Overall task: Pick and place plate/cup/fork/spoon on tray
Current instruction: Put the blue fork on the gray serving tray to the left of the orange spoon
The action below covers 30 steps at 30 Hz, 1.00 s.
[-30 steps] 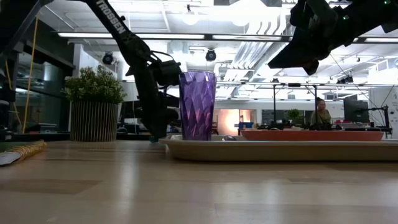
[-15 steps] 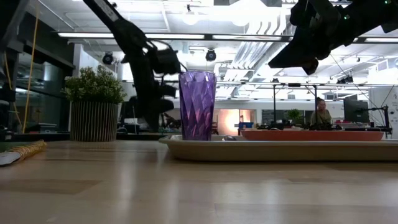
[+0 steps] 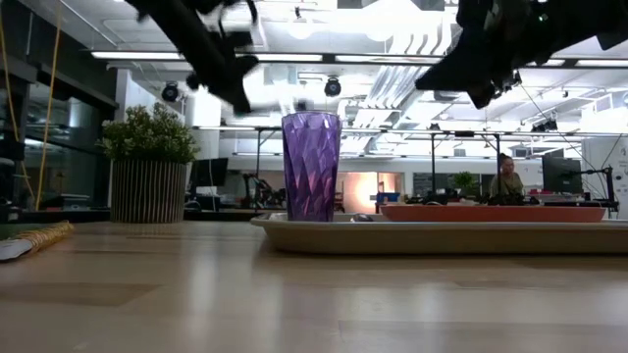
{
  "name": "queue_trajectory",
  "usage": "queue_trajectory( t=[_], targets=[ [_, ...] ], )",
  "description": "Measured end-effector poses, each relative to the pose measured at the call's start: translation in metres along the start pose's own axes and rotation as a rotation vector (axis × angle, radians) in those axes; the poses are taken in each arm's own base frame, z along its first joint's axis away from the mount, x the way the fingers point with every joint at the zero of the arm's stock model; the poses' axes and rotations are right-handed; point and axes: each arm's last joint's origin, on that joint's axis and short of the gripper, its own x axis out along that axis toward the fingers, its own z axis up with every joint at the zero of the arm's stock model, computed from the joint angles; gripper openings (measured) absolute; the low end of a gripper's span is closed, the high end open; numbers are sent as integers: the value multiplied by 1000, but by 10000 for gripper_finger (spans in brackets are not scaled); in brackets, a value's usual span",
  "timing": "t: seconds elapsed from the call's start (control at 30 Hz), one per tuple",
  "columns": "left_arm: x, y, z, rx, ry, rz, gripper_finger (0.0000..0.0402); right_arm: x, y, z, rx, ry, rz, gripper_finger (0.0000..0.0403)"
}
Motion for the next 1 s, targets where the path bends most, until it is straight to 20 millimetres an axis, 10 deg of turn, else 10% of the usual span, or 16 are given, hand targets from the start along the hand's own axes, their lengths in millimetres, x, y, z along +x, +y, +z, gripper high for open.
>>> queue_trajectory(
  t=[0.53,1.0],
  targets=[
    [-92,-134,-34,106,-545,-442,0,17,19,22,-130,-316,238,10],
    [-105,-143,-60,-89,-653,-634,0,28,31,34,-40,-689,425,231]
  ],
)
